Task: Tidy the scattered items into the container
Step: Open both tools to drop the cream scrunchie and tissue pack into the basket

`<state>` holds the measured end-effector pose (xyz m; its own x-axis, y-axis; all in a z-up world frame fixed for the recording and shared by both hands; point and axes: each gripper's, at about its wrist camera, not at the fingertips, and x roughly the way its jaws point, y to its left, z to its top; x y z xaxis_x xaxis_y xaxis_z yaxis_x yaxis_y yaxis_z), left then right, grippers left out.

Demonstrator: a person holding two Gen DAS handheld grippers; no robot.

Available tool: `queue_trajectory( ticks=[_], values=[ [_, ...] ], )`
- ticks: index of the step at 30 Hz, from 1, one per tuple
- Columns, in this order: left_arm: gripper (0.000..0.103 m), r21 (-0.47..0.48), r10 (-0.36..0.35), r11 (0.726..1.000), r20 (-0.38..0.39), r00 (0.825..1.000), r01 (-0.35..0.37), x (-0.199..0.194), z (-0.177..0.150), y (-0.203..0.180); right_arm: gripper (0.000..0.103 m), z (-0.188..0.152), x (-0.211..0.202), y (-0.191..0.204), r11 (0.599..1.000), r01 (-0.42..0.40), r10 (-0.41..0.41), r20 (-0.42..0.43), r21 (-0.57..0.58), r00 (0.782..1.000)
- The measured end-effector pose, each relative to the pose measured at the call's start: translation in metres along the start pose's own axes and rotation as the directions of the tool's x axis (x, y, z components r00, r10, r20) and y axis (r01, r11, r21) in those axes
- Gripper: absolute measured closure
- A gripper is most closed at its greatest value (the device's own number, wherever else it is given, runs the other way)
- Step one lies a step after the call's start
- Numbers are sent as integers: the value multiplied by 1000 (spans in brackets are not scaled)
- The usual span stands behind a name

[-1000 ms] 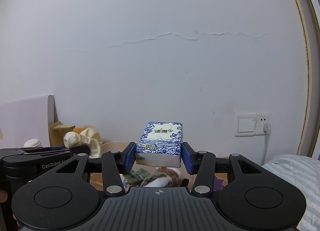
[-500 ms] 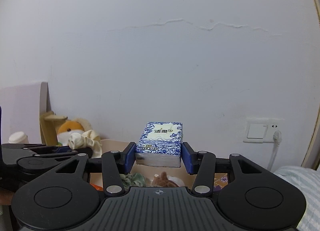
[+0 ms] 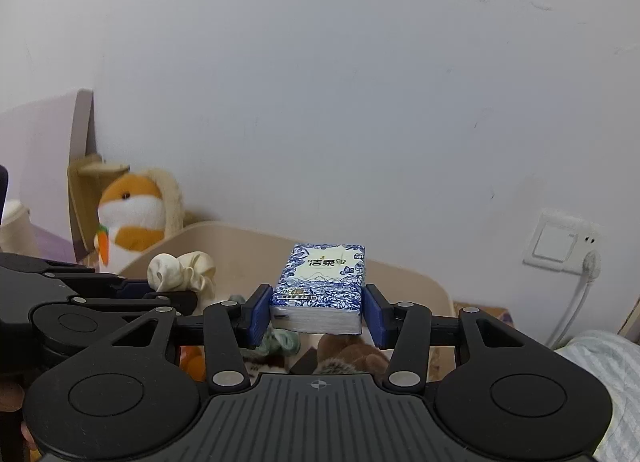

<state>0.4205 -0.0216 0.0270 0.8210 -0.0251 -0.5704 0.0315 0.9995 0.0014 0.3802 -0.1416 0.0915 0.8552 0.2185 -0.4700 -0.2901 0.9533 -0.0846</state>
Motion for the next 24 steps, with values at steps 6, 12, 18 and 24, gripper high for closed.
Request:
queue_trajectory(
  ticks=[6,12,18,24],
  values=[
    [83,-9,4,1000,-39,999,-4,11,-5,8,58,-6,11,-3,999,33,-34,-22,-22,999],
    [75,-21,-7,1000,-48,999,6,10,-6,14,56,-10,14,-7,999,51,-52,-37,-10,998],
    [31,-27,0,1000,15,1000,0,-6,-5,16,39,-12,-2,-11,997,76,-76,8,-12,997],
    [27,-20,-23,1000,51,998,24,-21,-10,18,29,-19,-33,-16,996,85,-84,61,-15,995]
  ],
)
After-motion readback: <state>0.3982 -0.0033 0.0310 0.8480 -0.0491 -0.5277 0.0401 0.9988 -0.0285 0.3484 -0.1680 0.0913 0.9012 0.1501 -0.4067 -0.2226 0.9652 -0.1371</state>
